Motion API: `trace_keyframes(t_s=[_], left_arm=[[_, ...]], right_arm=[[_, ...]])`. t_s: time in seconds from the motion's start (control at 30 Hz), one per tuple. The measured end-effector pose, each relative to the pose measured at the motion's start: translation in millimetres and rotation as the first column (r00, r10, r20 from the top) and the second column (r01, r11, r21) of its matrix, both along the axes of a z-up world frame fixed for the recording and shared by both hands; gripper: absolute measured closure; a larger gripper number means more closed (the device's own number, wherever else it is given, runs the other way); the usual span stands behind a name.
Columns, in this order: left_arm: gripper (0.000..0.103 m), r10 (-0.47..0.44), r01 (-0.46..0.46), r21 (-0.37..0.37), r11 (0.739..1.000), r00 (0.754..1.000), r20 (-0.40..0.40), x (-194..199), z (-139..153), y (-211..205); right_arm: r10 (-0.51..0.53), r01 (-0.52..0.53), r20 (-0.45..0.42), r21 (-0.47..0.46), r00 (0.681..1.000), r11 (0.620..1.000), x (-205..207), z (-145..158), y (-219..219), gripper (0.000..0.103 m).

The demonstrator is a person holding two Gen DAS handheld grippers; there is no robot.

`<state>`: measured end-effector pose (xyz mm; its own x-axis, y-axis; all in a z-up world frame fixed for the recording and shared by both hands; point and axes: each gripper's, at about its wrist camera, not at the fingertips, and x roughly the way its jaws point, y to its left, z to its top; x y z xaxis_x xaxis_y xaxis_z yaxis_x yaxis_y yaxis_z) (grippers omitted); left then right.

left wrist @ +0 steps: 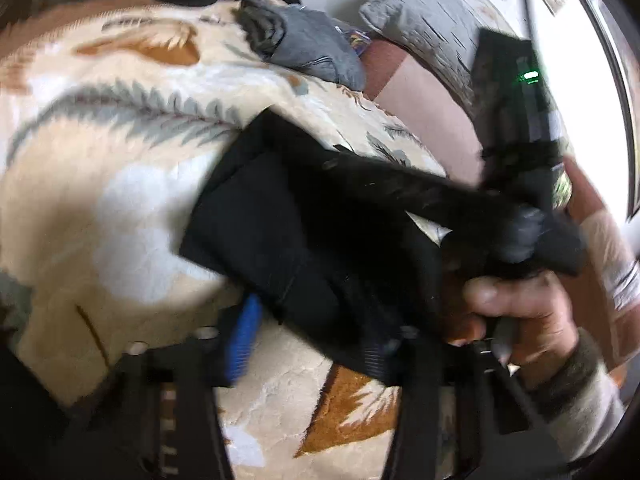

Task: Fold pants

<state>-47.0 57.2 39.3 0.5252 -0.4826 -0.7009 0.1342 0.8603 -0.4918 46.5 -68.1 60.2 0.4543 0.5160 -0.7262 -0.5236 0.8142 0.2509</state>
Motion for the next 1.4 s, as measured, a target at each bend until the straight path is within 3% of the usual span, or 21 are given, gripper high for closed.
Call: trace_keyframes(t_s=[0.13,0.3,0.43,0.67,0.87,0.93,1.0,1.03,1.07,1.1,1.2,1.27,1.33,1.4], left_arm=[[0.078,-0.042,0.042,0.007,0.999,0.994,0.099,-12.3,28.8,-8.4],[0.081,-0.149,0.149,0.013,0.989,0.972,0.181,-27.4,63.4,-38.3],[0.081,-0.256,0.25,0.053,0.967,0.938,0.234,-38.9,81.3,-75.6],[0.082,-0.444,0.428,0.119,0.896,0.871,0.213,-45.5,71.3,-149.9],[0.084,-0.555,0.531,0.181,0.828,0.821,0.133,-56.0,32.3,-201.9],[0.084,-0.576,0.546,0.21,0.811,0.808,0.125,-64.5,29.0,-207.6],[0.08,-0.597,0.573,0.19,0.798,0.794,0.116,-69.4,28.9,-206.4],[0.073,-0.604,0.584,0.175,0.793,0.791,0.101,-68.1,29.8,-206.7],[0.067,-0.596,0.576,0.178,0.798,0.797,0.093,-69.7,33.0,-204.3],[0.056,-0.579,0.555,0.19,0.81,0.808,0.108,-72.6,38.4,-199.4],[0.043,-0.539,0.505,0.205,0.839,0.825,0.172,-83.5,53.7,-180.6],[0.034,-0.493,0.45,0.223,0.865,0.846,0.202,-82.2,60.5,-163.8],[0.028,-0.444,0.396,0.23,0.889,0.868,0.222,-80.0,62.5,-148.3],[0.026,-0.394,0.345,0.235,0.909,0.894,0.213,-73.4,59.6,-136.0]], right_arm=[[-0.063,0.055,0.073,0.102,0.995,0.993,-23.1,40.8,-37.5,0.09],[-0.156,0.129,0.132,0.194,0.979,0.972,-53.2,73.9,-86.9,0.091],[-0.244,0.204,0.143,0.249,0.959,0.947,-75.5,84.2,-130.5,0.093],[-0.424,0.384,0.077,0.301,0.903,0.873,-118.5,60.3,-216.9,0.094],[-0.588,0.579,-0.059,0.274,0.807,0.768,-151.9,9.1,-278.9,0.096],[-0.618,0.615,-0.09,0.285,0.781,0.735,-165.6,1.7,-291.6,0.091],[-0.63,0.636,-0.134,0.312,0.765,0.706,-178.1,-2.3,-298.7,0.088],[-0.634,0.644,-0.151,0.32,0.758,0.695,-180.6,-3.1,-300.4,0.078],[-0.643,0.658,-0.172,0.341,0.746,0.672,-188.4,-3.9,-303.0,0.067],[-0.647,0.659,-0.174,0.364,0.742,0.658,-198.4,-3.1,-303.6,0.063],[-0.646,0.652,-0.178,0.413,0.743,0.636,-212.7,0.3,-300.3,0.049],[-0.641,0.643,-0.172,0.428,0.748,0.636,-220.2,2.1,-296.1,0.029],[-0.638,0.633,-0.165,0.448,0.752,0.631,-220.3,2.7,-291.8,0.022],[-0.628,0.634,-0.187,0.451,0.755,0.628,-215.5,-1.7,-287.1,0.021]])
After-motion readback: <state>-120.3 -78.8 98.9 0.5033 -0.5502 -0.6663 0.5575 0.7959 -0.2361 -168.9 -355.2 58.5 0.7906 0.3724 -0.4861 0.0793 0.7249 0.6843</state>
